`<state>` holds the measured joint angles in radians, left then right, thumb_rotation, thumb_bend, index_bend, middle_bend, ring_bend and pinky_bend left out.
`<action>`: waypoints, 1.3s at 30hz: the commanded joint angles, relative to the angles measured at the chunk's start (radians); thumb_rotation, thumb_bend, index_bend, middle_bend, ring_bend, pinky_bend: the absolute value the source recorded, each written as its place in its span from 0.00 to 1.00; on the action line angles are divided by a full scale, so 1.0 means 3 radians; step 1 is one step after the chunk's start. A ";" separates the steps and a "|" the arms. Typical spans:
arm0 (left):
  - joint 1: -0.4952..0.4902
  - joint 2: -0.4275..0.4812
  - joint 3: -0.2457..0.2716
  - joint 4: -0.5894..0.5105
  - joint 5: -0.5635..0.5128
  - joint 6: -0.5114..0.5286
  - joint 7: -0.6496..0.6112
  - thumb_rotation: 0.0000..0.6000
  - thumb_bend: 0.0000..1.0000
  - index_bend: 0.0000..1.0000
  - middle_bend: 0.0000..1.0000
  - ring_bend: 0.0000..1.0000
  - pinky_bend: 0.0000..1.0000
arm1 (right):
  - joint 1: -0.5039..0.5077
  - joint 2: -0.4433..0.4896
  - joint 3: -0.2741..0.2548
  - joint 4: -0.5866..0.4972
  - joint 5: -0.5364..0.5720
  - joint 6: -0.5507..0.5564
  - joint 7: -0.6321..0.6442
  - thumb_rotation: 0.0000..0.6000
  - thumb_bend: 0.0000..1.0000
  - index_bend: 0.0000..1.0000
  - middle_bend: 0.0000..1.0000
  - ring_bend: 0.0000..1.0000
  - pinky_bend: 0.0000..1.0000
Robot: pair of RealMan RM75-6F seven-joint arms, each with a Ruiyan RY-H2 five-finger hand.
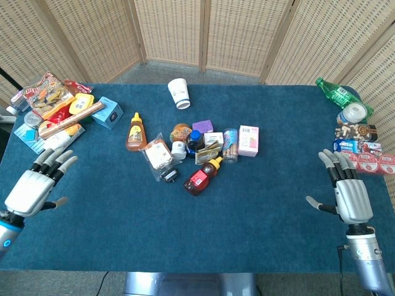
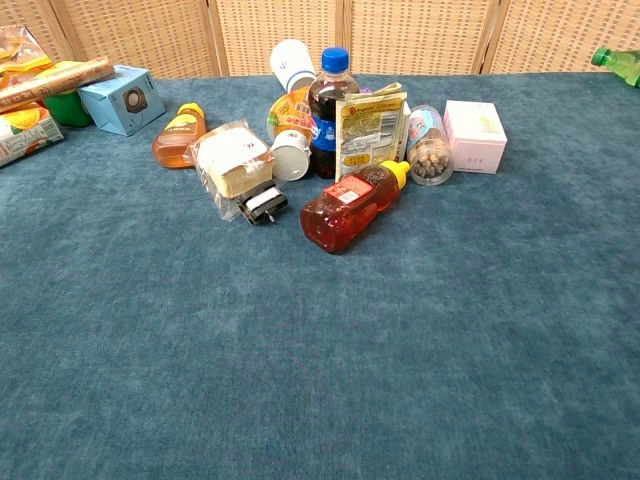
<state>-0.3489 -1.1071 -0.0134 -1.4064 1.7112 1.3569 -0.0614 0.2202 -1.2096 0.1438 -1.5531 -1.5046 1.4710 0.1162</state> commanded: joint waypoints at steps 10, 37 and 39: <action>-0.0991 -0.0561 -0.0134 0.0507 0.0155 -0.1059 0.0020 1.00 0.17 0.01 0.00 0.00 0.00 | -0.0007 0.0009 0.0026 0.0018 0.0054 -0.0011 0.0050 1.00 0.00 0.00 0.00 0.00 0.00; -0.1933 -0.1233 -0.0382 0.0719 -0.0567 -0.2153 0.0513 1.00 0.17 0.01 0.00 0.00 0.00 | -0.0027 0.0032 0.0048 0.0045 0.0092 -0.0013 0.0205 1.00 0.00 0.00 0.00 0.00 0.00; -0.1942 -0.1249 -0.0376 0.0736 -0.0622 -0.2182 0.0535 1.00 0.17 0.01 0.00 0.00 0.00 | -0.0029 0.0033 0.0050 0.0046 0.0095 -0.0012 0.0212 1.00 0.00 0.00 0.00 0.00 0.00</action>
<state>-0.9289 -1.4776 -0.1281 -1.1895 1.5323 0.7078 0.0944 0.2118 -1.1998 0.1587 -1.5394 -1.4762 1.4673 0.1800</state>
